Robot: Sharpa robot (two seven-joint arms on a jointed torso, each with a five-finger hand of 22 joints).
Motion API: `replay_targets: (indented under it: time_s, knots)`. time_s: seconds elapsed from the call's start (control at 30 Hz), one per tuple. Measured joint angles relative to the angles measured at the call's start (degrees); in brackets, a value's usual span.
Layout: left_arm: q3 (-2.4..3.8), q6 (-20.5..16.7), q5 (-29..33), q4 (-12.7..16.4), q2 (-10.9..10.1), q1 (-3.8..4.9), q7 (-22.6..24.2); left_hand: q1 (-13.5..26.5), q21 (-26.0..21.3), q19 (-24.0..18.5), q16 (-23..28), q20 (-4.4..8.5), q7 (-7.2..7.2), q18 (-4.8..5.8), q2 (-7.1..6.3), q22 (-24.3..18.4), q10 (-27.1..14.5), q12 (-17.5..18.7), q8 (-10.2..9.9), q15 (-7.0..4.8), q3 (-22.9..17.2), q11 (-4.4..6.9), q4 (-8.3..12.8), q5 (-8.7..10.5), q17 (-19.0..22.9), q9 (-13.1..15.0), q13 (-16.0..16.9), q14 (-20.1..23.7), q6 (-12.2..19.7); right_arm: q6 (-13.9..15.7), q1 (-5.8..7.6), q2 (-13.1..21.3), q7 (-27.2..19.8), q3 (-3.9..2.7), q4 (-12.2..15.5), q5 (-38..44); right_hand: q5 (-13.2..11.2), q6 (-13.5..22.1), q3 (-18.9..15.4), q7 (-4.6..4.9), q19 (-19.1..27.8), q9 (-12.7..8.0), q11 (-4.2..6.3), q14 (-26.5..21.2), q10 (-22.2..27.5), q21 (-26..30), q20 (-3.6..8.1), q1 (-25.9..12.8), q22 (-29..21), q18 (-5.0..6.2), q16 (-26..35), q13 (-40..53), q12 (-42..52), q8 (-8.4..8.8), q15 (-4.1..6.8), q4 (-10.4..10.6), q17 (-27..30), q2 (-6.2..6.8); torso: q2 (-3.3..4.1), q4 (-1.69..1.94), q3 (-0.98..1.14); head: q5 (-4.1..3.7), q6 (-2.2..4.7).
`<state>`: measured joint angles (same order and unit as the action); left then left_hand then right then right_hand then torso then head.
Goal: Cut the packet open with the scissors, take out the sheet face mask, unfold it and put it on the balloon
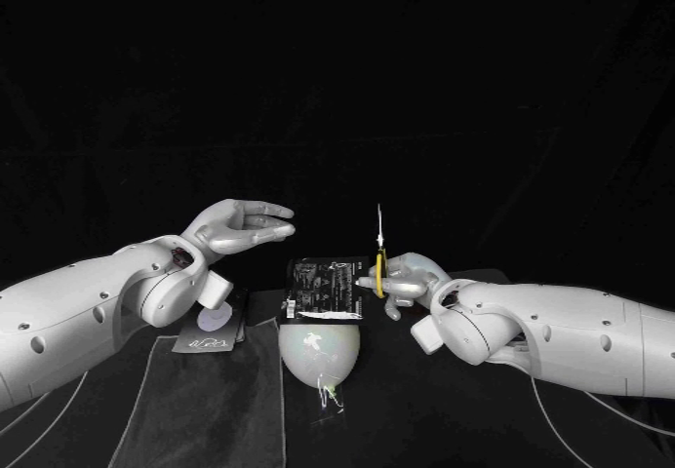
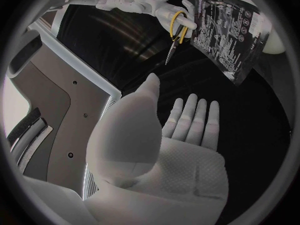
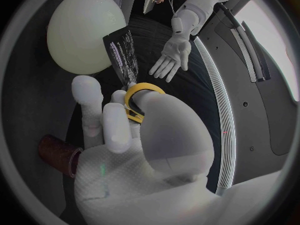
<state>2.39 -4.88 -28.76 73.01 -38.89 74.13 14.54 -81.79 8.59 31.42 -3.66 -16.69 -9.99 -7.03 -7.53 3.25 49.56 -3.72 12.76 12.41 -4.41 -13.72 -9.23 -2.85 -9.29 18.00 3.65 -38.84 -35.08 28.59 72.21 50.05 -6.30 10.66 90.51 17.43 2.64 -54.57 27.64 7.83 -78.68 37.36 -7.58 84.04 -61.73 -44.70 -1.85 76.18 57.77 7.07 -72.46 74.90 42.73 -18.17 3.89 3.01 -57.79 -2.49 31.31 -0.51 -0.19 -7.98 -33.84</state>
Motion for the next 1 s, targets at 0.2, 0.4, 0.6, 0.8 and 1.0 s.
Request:
replay_targets:
  time_s: [0.2,0.4,0.6,0.8,1.0]
  knots:
    - [-0.17,-0.67,-5.63,-2.03,1.63,0.47,-0.54,-0.72,-0.28,-0.41,0.00,0.00,0.04,0.01,-0.17,-0.01,0.22,0.00,0.25,0.00,1.44,0.22,-1.15,0.00,0.00,-0.02,0.00,0.01,-0.34,0.06,0.01,0.00,0.33,0.00,0.12,1.27,-0.01,0.19,1.38,-0.20,0.00,0.35,0.00,0.00,0.00,0.00,-0.01,-0.75,0.06,-0.02,0.00,0.00,0.00,-0.39,-0.01,-0.36,0.01,0.16,-0.03,-0.03,0.05,0.05,0.09]
    - [-0.95,-0.60,-11.42,-4.73,4.23,1.55,-1.32,-3.63,-2.09,-5.00,0.25,-0.01,0.14,1.37,-1.27,-0.48,-0.44,0.00,-0.85,0.45,4.99,-0.43,-4.72,0.00,0.85,-1.40,-0.01,3.03,1.25,0.45,0.01,-0.08,0.40,0.00,0.34,2.23,-0.02,0.20,1.89,-0.21,0.01,0.56,0.00,0.01,0.00,0.00,-0.01,-0.83,0.21,-0.03,0.00,0.01,0.01,-0.38,-0.01,-0.49,0.02,0.24,-0.03,-0.03,0.05,0.15,0.17]
    - [-1.63,0.73,-17.92,-6.17,6.02,2.19,-2.88,-5.97,-3.20,-8.29,0.67,-0.10,0.25,2.25,-2.13,-0.66,-2.68,0.00,-1.36,0.57,7.50,0.21,-7.66,0.00,1.96,-1.96,-0.01,7.48,1.75,1.27,0.01,-0.15,0.33,0.00,0.48,2.82,-0.02,0.20,2.36,-0.21,0.01,0.71,0.00,0.01,0.00,0.00,-0.01,-1.20,0.36,-0.04,-0.02,0.03,0.01,-0.38,-0.02,-0.66,0.03,0.61,-0.01,-0.03,0.05,0.38,0.20]
    - [-2.40,3.01,-22.57,-7.66,7.21,2.52,-4.94,-5.97,-3.20,-8.29,0.67,-0.10,0.25,2.25,-2.13,-0.66,-2.53,0.00,-1.36,0.43,8.32,0.35,-7.67,0.00,1.87,-1.95,-0.01,6.81,1.74,2.36,0.01,-0.15,0.04,0.00,0.95,3.38,-0.02,0.20,2.59,-0.22,0.01,0.90,0.00,0.01,0.00,0.00,-0.01,-1.27,0.59,-0.09,-0.05,0.03,0.01,-0.66,-0.02,-0.88,0.05,0.68,-0.03,0.00,0.08,0.49,0.20]
    - [-2.94,5.80,-25.32,-8.05,8.10,2.65,-6.57,-5.97,-3.20,-8.29,-0.34,-0.10,0.11,2.25,-2.13,-0.66,-1.82,0.00,-1.25,-0.09,9.32,1.05,-7.62,0.00,0.85,-1.58,0.06,2.51,0.48,3.41,0.01,-0.18,-0.40,0.00,1.26,3.94,-0.02,0.21,2.67,-0.22,-0.20,1.12,0.00,0.01,0.00,-0.29,0.20,-1.35,0.78,-0.22,-0.06,0.04,0.01,-0.66,-0.02,-0.97,0.00,0.60,-0.05,0.00,0.08,0.58,0.20]
